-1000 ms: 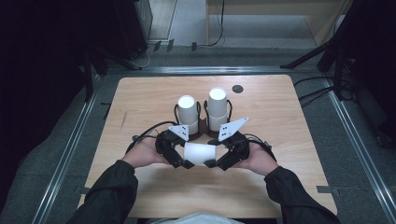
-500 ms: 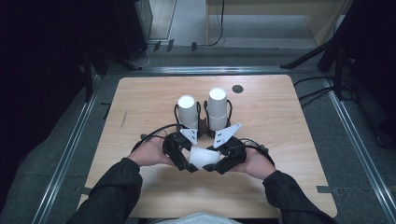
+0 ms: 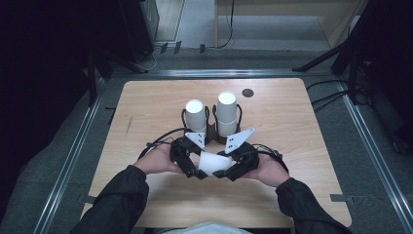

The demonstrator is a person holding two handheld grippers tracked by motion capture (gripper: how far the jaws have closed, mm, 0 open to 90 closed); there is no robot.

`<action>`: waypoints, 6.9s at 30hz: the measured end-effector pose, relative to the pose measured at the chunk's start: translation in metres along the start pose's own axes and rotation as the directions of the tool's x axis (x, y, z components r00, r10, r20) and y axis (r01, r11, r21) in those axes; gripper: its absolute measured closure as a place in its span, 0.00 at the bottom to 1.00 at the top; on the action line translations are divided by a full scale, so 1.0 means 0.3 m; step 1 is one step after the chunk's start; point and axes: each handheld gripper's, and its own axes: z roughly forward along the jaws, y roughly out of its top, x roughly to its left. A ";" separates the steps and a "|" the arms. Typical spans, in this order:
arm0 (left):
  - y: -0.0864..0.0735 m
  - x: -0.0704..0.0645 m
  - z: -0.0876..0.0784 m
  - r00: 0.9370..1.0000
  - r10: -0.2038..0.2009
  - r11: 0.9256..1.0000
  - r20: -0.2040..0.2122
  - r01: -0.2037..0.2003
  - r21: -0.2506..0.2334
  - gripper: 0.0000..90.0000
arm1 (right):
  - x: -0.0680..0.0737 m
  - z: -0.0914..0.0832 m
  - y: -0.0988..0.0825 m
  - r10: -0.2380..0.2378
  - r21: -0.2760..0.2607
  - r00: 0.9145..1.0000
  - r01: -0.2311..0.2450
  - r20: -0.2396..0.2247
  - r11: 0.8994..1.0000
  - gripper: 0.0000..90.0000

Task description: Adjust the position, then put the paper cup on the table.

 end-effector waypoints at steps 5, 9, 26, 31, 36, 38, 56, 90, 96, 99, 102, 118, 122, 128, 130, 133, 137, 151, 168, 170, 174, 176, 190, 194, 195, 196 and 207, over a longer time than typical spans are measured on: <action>-0.005 0.003 -0.023 1.000 -0.025 0.997 -0.001 0.025 -0.074 0.11 | -0.010 -0.022 -0.002 0.012 -0.046 1.000 -0.012 -0.002 0.999 0.35; -0.008 -0.001 -0.037 1.000 -0.026 0.993 -0.017 0.023 -0.113 0.11 | -0.014 -0.037 -0.002 0.029 -0.072 1.000 -0.029 -0.004 0.997 0.35; -0.053 -0.041 -0.097 0.997 -0.083 0.948 0.011 0.082 -0.308 0.11 | -0.010 -0.100 0.021 0.026 -0.166 0.999 -0.033 -0.043 0.986 0.34; -0.066 -0.056 -0.116 0.994 -0.102 0.914 0.035 0.107 -0.390 0.14 | -0.011 -0.093 0.035 0.015 -0.178 0.997 -0.029 -0.077 0.984 0.34; -0.078 -0.068 -0.128 0.994 -0.099 0.903 0.036 0.105 -0.417 0.17 | -0.015 -0.077 0.049 0.016 -0.180 0.993 -0.036 -0.113 0.983 0.34; -0.082 -0.069 -0.130 0.994 -0.099 0.902 0.034 0.104 -0.420 0.20 | -0.015 -0.069 0.054 0.013 -0.176 0.993 -0.034 -0.118 0.984 0.34; -0.056 -0.059 -0.143 0.997 -0.076 0.944 -0.009 0.069 -0.323 0.24 | -0.018 -0.046 0.040 0.052 -0.098 0.995 -0.059 -0.081 0.993 0.26; 0.060 -0.025 -0.004 0.999 0.026 0.999 -0.035 -0.025 0.030 0.24 | -0.001 0.044 -0.045 0.048 0.048 0.999 -0.049 0.015 0.998 0.35; 0.052 -0.018 -0.007 1.000 0.003 1.000 -0.008 -0.003 -0.002 0.18 | 0.000 0.029 -0.042 0.039 0.028 0.999 -0.039 0.012 0.999 0.34; 0.044 -0.007 -0.014 1.000 -0.019 0.999 -0.006 0.019 -0.031 0.12 | -0.004 0.013 -0.040 0.047 0.002 0.999 -0.047 0.015 0.999 0.34; 0.036 -0.006 -0.024 0.999 -0.041 0.996 -0.013 0.040 -0.078 0.10 | -0.010 -0.004 -0.038 0.061 -0.020 0.998 -0.060 0.018 0.998 0.34; -0.055 -0.043 -0.121 0.991 -0.121 0.951 -0.063 0.097 -0.293 0.10 | -0.040 -0.021 0.008 0.048 -0.116 0.998 -0.053 -0.041 0.992 0.34; -0.069 -0.052 -0.135 0.989 -0.136 0.935 -0.061 0.108 -0.338 0.10 | -0.038 -0.018 0.024 0.036 -0.121 0.998 -0.042 -0.054 0.992 0.34; -0.079 -0.051 -0.139 0.986 -0.164 0.917 -0.037 0.139 -0.374 0.10 | -0.037 -0.012 0.034 0.033 -0.125 0.997 -0.041 -0.066 0.991 0.34; -0.077 -0.050 -0.136 0.986 -0.166 0.915 -0.028 0.143 -0.378 0.10 | -0.037 -0.013 0.035 0.036 -0.136 0.997 -0.045 -0.071 0.990 0.34; -0.072 -0.051 -0.128 0.985 -0.170 0.910 -0.021 0.149 -0.387 0.10 | -0.036 -0.014 0.037 0.038 -0.148 0.996 -0.049 -0.080 0.988 0.34; -0.063 -0.059 -0.119 0.986 -0.164 0.908 -0.013 0.145 -0.393 0.10 | -0.029 -0.007 0.043 0.030 -0.143 0.996 -0.042 -0.083 0.989 0.34; -0.056 -0.069 -0.116 0.988 -0.152 0.884 0.005 0.138 -0.447 0.14 | -0.024 0.005 0.049 0.032 -0.159 0.993 -0.050 -0.114 0.986 0.34; -0.057 -0.074 -0.117 0.989 -0.147 0.877 0.012 0.136 -0.461 0.20 | -0.022 0.008 0.050 0.033 -0.163 0.991 -0.053 -0.126 0.985 0.34; -0.055 -0.074 -0.115 0.989 -0.148 0.883 0.012 0.138 -0.449 0.20 | -0.020 0.011 0.051 0.036 -0.153 0.991 -0.056 -0.128 0.987 0.34; -0.054 -0.076 -0.116 0.990 -0.142 0.890 0.002 0.129 -0.437 0.22 | -0.018 0.016 0.052 0.037 -0.136 0.991 -0.055 -0.128 0.989 0.34; -0.053 -0.078 -0.118 0.990 -0.144 0.889 0.002 0.130 -0.439 0.22 | -0.018 0.016 0.052 0.038 -0.138 0.991 -0.055 -0.127 0.989 0.34; -0.044 -0.082 -0.127 0.990 -0.143 0.897 -0.017 0.122 -0.426 0.24 | -0.011 0.031 0.055 0.054 -0.107 0.995 -0.063 -0.082 0.992 0.24; -0.044 -0.077 -0.132 0.990 -0.140 0.901 -0.011 0.123 -0.417 0.24 | -0.004 0.038 0.045 0.040 -0.092 0.997 -0.045 -0.059 0.995 0.24; -0.044 -0.077 -0.134 0.990 -0.137 0.902 -0.017 0.118 -0.415 0.24 | 0.001 0.039 0.041 0.025 -0.088 0.998 -0.029 -0.053 0.996 0.24; -0.044 -0.077 -0.136 0.991 -0.136 0.903 -0.016 0.117 -0.413 0.24 | 0.003 0.041 0.037 0.003 -0.083 0.999 -0.007 -0.042 0.996 0.24; -0.039 -0.070 -0.152 0.992 -0.119 0.920 -0.035 0.097 -0.380 0.23 | 0.035 0.052 0.001 -0.028 -0.006 1.000 0.028 0.003 1.000 0.23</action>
